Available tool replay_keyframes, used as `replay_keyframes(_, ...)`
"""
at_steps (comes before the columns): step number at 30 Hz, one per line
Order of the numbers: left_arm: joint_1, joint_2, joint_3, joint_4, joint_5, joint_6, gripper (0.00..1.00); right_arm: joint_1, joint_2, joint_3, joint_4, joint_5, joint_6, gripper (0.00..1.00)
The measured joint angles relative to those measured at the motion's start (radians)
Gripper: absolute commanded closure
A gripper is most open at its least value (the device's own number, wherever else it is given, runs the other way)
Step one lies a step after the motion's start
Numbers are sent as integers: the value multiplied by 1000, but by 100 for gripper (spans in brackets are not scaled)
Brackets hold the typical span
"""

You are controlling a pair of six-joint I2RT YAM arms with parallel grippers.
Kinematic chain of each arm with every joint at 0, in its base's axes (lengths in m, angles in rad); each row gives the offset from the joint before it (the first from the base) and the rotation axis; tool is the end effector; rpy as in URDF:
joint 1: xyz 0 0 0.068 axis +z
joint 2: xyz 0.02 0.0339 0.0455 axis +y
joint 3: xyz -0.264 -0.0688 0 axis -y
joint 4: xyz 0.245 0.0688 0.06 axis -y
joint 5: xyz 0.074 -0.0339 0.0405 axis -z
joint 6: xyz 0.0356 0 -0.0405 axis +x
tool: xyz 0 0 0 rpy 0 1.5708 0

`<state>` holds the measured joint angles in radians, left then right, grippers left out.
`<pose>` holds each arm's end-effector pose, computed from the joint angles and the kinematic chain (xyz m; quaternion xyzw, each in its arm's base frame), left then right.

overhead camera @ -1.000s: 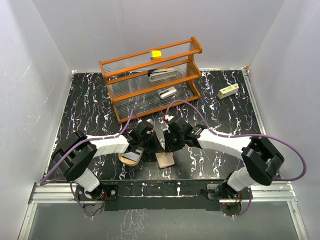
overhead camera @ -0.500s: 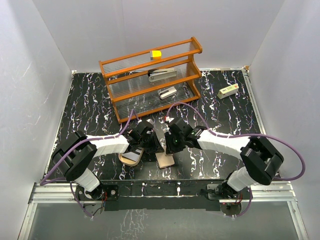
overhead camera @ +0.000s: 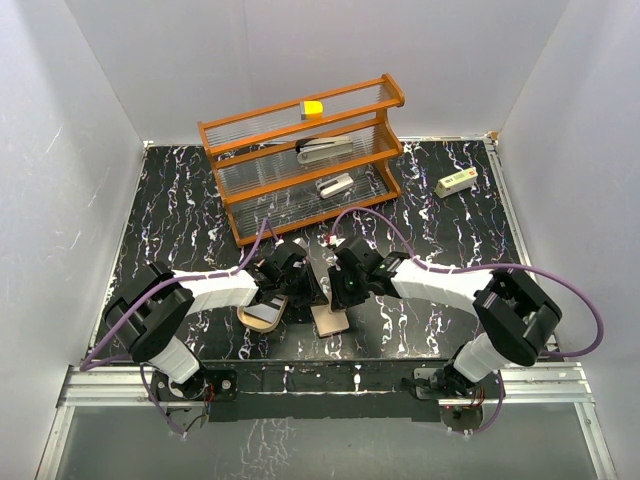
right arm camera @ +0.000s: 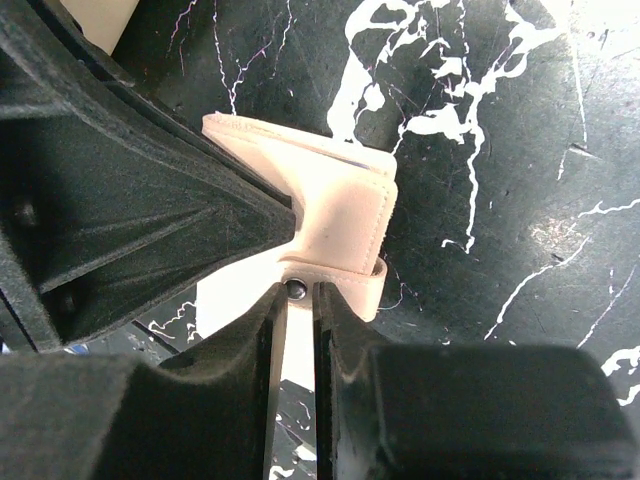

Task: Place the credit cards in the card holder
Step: Close the card holder at the center of the board.

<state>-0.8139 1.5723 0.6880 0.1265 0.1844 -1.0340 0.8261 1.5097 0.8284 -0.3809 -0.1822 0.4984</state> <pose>0.2021 -0.2235 0.1511 -0.0643 0.9131 -0.3651 0.1698 0.1885 0.2140 0.1741 -0.1798 0.9472 0.2235 0.1434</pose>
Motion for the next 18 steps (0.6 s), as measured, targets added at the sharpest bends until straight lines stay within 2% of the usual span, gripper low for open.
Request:
replay_keyframes(7, 0, 0, 0, 0, 0, 0, 92, 8, 5, 0, 10, 0, 1, 86)
replay_keyframes(18, 0, 0, -2, 4, 2, 0, 92, 29, 11, 0, 14, 31, 9, 94)
